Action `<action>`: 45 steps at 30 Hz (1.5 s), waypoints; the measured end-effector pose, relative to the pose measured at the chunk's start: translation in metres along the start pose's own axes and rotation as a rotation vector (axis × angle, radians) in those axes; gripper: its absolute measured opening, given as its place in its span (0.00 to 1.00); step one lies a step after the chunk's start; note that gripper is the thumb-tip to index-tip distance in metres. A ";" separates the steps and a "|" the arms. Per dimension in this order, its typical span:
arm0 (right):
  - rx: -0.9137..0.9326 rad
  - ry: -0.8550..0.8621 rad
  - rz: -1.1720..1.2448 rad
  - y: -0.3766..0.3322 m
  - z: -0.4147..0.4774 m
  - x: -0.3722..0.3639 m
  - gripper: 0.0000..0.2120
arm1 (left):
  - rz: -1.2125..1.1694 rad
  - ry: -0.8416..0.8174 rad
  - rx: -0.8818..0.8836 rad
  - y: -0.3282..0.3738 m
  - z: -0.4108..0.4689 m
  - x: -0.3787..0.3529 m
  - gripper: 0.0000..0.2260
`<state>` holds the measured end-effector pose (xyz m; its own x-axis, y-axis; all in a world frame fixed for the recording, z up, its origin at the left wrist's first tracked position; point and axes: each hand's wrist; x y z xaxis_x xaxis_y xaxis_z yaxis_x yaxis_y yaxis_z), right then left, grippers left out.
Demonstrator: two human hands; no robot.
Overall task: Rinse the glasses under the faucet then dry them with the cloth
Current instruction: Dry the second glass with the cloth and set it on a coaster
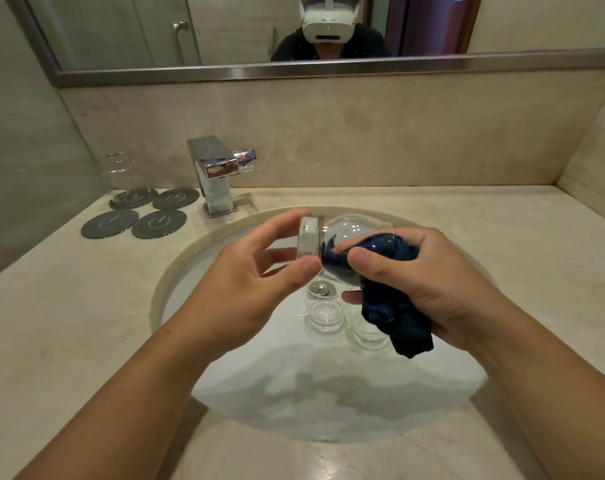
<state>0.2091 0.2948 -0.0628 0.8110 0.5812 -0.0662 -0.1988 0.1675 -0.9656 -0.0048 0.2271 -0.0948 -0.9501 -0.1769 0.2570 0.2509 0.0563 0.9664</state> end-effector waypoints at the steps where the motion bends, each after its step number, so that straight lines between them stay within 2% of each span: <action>1: -0.008 0.007 0.009 0.000 0.000 0.001 0.14 | 0.010 -0.007 -0.014 0.000 0.000 0.001 0.29; 5: 0.014 0.019 -0.035 0.000 0.000 0.002 0.13 | -0.014 -0.051 -0.001 0.000 -0.001 0.000 0.30; 8: 0.042 0.013 -0.071 0.001 0.000 0.000 0.12 | -0.123 -0.053 0.076 0.002 -0.002 -0.005 0.24; 10: 0.051 0.007 -0.095 0.001 -0.001 0.001 0.12 | -0.141 -0.028 0.102 0.005 -0.002 -0.007 0.23; 13: 0.046 -0.008 -0.099 0.002 0.000 0.001 0.14 | -0.079 0.045 0.050 0.005 -0.001 -0.007 0.20; 19: -0.006 -0.026 -0.022 0.003 -0.001 -0.001 0.14 | 0.002 0.005 0.027 0.004 -0.004 -0.002 0.30; 23: 0.017 0.039 -0.024 0.005 0.000 -0.002 0.15 | -0.165 -0.023 0.112 0.005 -0.002 -0.006 0.32; 26: 0.055 0.066 0.007 0.007 0.001 -0.003 0.16 | -0.298 -0.077 0.223 0.005 0.000 -0.012 0.26; 28: 0.071 0.081 0.027 0.009 0.002 -0.005 0.16 | -0.329 -0.096 0.263 0.002 0.001 -0.015 0.26; 32: 0.092 0.081 0.084 0.013 0.000 -0.011 0.13 | -0.346 -0.058 0.231 0.000 0.002 -0.017 0.25; 38: -0.029 0.040 0.126 0.013 0.001 -0.010 0.21 | -0.207 -0.111 0.127 0.001 0.000 -0.009 0.26; 42: 0.024 0.068 0.112 0.009 0.001 -0.011 0.16 | -0.221 -0.156 0.124 0.002 0.000 -0.009 0.26; 45: 0.093 0.061 -0.040 0.005 0.000 -0.010 0.10 | -0.294 -0.123 0.180 0.004 -0.001 -0.010 0.27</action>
<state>0.2004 0.2897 -0.0668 0.8509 0.5234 -0.0457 -0.2132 0.2645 -0.9405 0.0057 0.2278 -0.0938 -0.9947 -0.0927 -0.0455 -0.0629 0.1946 0.9789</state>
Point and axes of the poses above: each hand's wrist, its own z-axis towards the middle knuckle, its own x-axis out of the back of the hand, y = z × x, and after that the axes turned 15 degrees about x, right-handed
